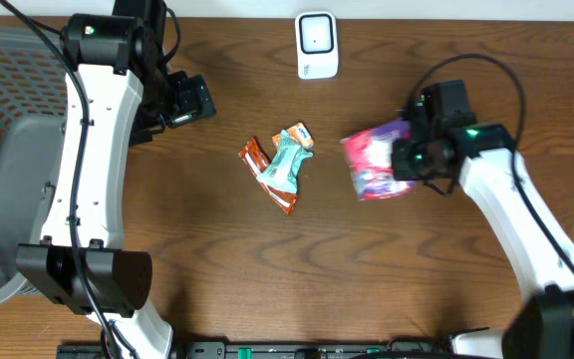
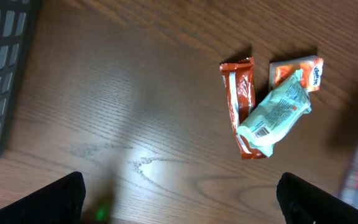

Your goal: Scan the item barcode

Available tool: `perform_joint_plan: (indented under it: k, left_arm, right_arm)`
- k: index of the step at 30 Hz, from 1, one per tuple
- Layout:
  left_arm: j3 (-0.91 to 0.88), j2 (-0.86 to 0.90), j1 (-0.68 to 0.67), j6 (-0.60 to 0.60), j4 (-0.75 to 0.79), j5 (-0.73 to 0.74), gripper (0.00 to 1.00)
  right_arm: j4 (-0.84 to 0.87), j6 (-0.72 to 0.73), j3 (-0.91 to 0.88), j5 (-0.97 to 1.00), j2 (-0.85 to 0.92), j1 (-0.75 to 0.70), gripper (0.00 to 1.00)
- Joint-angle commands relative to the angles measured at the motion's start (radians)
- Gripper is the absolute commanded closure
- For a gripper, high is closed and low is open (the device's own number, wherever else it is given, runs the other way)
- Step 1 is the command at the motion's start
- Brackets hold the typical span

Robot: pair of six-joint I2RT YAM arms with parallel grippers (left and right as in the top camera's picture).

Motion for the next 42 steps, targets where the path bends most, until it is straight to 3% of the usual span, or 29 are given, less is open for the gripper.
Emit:
perform_joint_plan:
  k: [1, 6, 13, 19, 22, 32, 40, 41, 42]
  left_arm:
    - [0.002, 0.008, 0.003, -0.002, -0.006, -0.006, 0.02]
    - [0.002, 0.008, 0.003, -0.002, -0.006, -0.006, 0.02]
    - [0.002, 0.008, 0.003, -0.002, -0.006, -0.006, 0.02]
    - [0.002, 0.008, 0.003, -0.002, -0.006, -0.006, 0.02]
    - [0.002, 0.008, 0.003, -0.002, -0.006, -0.006, 0.02]
    - [0.002, 0.008, 0.003, -0.002, -0.006, -0.006, 0.02]
    - [0.002, 0.008, 0.003, -0.002, -0.006, -0.006, 0.02]
    - [0.002, 0.008, 0.003, -0.002, -0.006, -0.006, 0.02]
    - [0.002, 0.008, 0.003, -0.002, -0.006, -0.006, 0.02]
  right_arm:
    - [-0.091, 0.259, 0.014, 0.494, -0.084, 0.016, 0.99]
    - [-0.156, 0.371, 0.004, 0.733, -0.062, 0.060, 0.99]
    - [-0.177, 0.372, 0.004, 0.781, 0.050, 0.108, 0.99]
    - [-0.241, 0.386, 0.004, 0.885, 0.139, 0.177, 0.94]
    - [-0.232, 0.387, 0.004, 0.884, 0.158, 0.211, 0.88]
    - [-0.214, 0.395, 0.003, 0.880, 0.243, 0.349, 0.82]
    - [-0.169, 0.412, 0.006, 0.813, 0.334, 0.505, 0.57]
    - [-0.163, 0.412, 0.013, 0.799, 0.333, 0.525, 0.49]
    - [-0.161, 0.412, 0.027, 0.792, 0.333, 0.547, 0.35]
